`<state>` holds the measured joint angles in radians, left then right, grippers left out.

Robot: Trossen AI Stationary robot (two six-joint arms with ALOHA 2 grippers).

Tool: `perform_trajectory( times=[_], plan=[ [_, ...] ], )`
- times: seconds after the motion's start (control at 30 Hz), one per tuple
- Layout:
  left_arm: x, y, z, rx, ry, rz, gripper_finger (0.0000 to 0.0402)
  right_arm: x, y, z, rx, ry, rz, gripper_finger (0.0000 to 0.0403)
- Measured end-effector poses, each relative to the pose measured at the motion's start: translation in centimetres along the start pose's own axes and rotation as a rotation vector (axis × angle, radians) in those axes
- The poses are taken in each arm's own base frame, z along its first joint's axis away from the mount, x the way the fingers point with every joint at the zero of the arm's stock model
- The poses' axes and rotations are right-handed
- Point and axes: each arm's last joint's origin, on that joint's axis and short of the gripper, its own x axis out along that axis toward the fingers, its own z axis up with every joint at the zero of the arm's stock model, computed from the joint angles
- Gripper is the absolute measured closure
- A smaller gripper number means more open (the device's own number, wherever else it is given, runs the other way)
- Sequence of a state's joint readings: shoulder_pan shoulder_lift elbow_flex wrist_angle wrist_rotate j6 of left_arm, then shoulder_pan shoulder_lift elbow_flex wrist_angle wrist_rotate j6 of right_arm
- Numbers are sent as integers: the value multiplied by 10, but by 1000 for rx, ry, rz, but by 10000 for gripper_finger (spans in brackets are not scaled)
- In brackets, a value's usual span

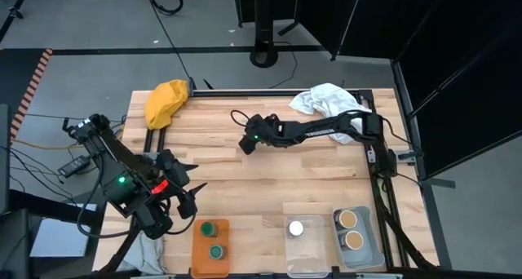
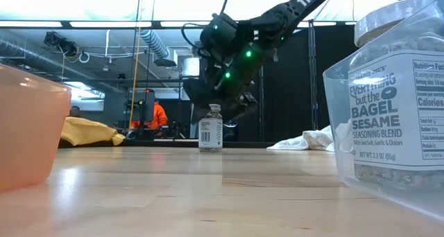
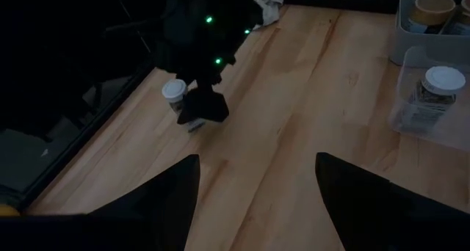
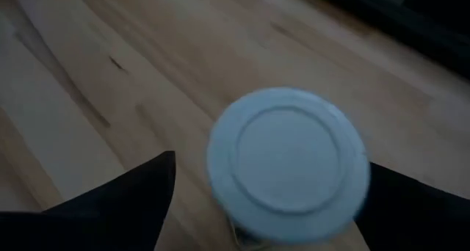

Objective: Sort spices by type
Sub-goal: Put the white spice bottle into the transparent bin

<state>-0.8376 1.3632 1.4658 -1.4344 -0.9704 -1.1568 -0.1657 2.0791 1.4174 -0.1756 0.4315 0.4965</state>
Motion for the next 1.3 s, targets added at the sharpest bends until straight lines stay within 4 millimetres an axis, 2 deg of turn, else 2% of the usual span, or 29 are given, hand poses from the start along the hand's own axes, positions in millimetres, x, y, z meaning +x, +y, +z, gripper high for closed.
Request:
perform_trajectory(
  times=[0.23, 0.47, 0.87, 0.97, 1.07, 1.2, 1.3],
  plan=[
    [0, 0, 0, -1, -1, -1, 127, 8, -4, -1, 18, 14, 22, 67],
    [0, 0, 0, -1, -4, 1, 127, 10, -7, 1, 47, 40, 48, 200],
    [0, 0, 0, -1, -5, 1, 127, 4, -1, 1, 89, 57, 98, 201],
    [0, 0, 0, -3, -5, 0, 127, -7, 2, 4, 91, 45, 122, 201],
    [0, -1, 0, -7, -7, -2, 127, -26, 4, 18, 106, -14, 145, 201],
    [0, -1, 1, -13, -8, -6, 127, -60, 1, 41, 102, -116, 149, 201],
    [0, -2, 1, -23, -15, -11, 127, -94, -2, 59, 90, -198, 165, 201]
  ],
)
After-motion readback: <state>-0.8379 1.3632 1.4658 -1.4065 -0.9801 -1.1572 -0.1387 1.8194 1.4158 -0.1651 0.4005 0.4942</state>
